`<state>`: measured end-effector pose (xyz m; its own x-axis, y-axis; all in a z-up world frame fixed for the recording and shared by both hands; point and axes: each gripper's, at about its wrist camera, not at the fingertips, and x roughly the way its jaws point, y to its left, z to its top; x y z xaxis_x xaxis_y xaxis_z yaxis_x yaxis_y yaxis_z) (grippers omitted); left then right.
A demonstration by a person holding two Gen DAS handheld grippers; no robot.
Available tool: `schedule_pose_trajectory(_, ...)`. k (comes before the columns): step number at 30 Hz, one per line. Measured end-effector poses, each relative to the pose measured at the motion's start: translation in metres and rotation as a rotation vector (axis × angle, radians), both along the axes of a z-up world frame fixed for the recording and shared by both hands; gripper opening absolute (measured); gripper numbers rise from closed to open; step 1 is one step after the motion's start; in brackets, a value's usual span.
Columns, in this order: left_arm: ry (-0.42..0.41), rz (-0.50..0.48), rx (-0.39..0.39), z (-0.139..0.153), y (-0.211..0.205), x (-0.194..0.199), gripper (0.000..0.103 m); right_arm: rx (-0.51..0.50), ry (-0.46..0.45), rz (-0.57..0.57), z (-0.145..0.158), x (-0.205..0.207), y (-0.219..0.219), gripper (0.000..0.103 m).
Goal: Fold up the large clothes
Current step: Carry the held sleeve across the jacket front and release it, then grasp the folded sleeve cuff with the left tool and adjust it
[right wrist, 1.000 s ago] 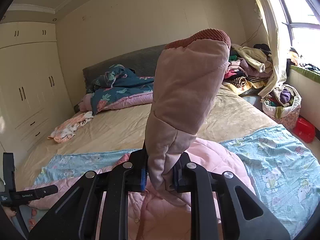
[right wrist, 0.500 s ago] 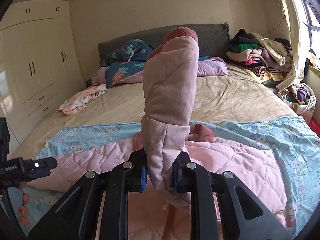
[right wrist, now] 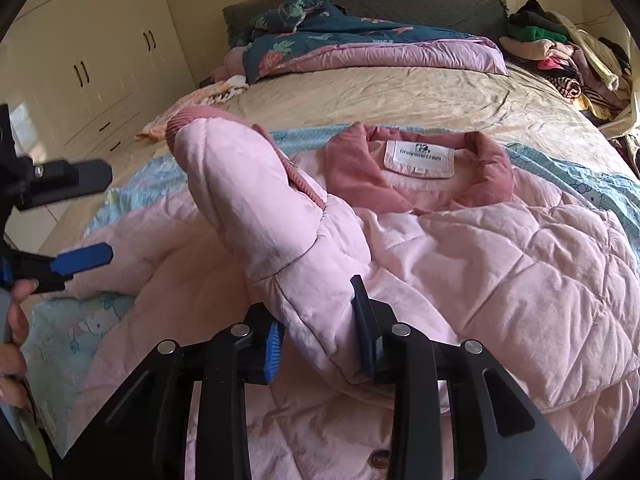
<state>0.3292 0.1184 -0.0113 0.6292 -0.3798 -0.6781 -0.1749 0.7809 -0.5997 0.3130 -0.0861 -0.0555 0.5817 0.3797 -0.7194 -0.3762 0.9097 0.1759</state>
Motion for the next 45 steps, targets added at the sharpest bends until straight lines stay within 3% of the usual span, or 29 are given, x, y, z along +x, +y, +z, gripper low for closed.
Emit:
schedule_pose_trajectory(4,0.019,-0.005,-0.014,-0.007,-0.003,0.001,0.094,0.061,0.085,0.054,-0.008,-0.007,0.001,0.064)
schedule_pose_trajectory(10,0.069,-0.026,-0.037,-0.027,-0.012,0.005,0.094,0.093,0.086,0.111,0.006,-0.026,-0.017,0.083)
schedule_pose_trajectory(17,0.149,-0.059,-0.031,-0.061,-0.032,0.011,0.094,0.115,0.048,0.000,0.027,-0.034,-0.081,0.085)
schedule_pose_trajectory(20,0.145,-0.076,-0.013,-0.071,-0.042,0.012,0.093,0.106,0.033,-0.071,0.032,-0.036,-0.112,0.085)
schedule_pose_trajectory(21,0.135,-0.084,-0.001,-0.072,-0.046,0.012,0.083,0.108,0.030,-0.093,0.033,-0.036,-0.122,0.085)
schedule_pose_trajectory(22,0.126,-0.094,0.021,-0.072,-0.050,0.012,0.057,0.115,0.027,-0.113,0.034,-0.036,-0.132,0.085)
schedule_pose_trajectory(23,0.119,-0.102,0.042,-0.070,-0.054,0.014,0.044,0.116,0.026,-0.135,0.035,-0.036,-0.141,0.085)
schedule_pose_trajectory(25,0.090,-0.134,0.093,-0.064,-0.062,0.015,0.023,0.118,0.023,-0.169,0.035,-0.033,-0.157,0.085)
schedule_pose_trajectory(27,0.051,-0.149,0.154,-0.054,-0.066,0.014,0.013,0.127,0.016,-0.198,0.037,-0.033,-0.173,0.085)
schedule_pose_trajectory(35,-0.065,-0.122,0.249,-0.014,-0.052,0.023,0.010,0.130,0.003,-0.309,0.036,-0.029,-0.224,0.085)
schedule_pose_trajectory(45,0.060,-0.123,0.268,-0.070,-0.042,0.036,0.014,0.125,0.088,-0.331,0.013,-0.008,-0.237,0.085)
